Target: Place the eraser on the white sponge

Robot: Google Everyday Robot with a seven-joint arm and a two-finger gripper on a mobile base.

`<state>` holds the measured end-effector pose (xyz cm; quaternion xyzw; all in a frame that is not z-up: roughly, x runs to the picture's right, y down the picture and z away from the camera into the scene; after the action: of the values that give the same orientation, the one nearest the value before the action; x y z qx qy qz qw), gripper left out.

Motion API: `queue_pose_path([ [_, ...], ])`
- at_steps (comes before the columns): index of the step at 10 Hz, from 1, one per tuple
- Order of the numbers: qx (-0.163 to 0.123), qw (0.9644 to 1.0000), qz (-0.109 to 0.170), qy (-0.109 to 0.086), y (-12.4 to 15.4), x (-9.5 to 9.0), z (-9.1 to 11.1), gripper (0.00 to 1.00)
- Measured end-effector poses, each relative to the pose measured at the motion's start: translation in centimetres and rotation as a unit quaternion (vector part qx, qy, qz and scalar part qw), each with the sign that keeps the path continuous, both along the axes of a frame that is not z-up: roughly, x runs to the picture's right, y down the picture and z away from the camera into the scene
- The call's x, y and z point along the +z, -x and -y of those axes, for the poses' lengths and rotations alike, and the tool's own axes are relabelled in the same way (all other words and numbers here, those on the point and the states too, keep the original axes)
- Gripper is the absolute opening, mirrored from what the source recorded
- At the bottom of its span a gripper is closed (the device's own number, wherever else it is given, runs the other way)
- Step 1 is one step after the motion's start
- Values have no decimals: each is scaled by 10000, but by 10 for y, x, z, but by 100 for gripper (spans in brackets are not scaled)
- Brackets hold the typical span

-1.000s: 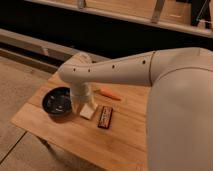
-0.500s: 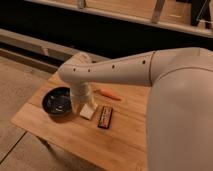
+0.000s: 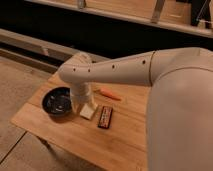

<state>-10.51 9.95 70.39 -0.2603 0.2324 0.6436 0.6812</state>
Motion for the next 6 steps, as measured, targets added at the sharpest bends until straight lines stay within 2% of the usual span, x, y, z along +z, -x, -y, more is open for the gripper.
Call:
queue_pose_path([
  [3,189,9987,-258,-390,-4,6,39,65],
  [6,496,9945,-577,-718,-37,-3,68,65],
])
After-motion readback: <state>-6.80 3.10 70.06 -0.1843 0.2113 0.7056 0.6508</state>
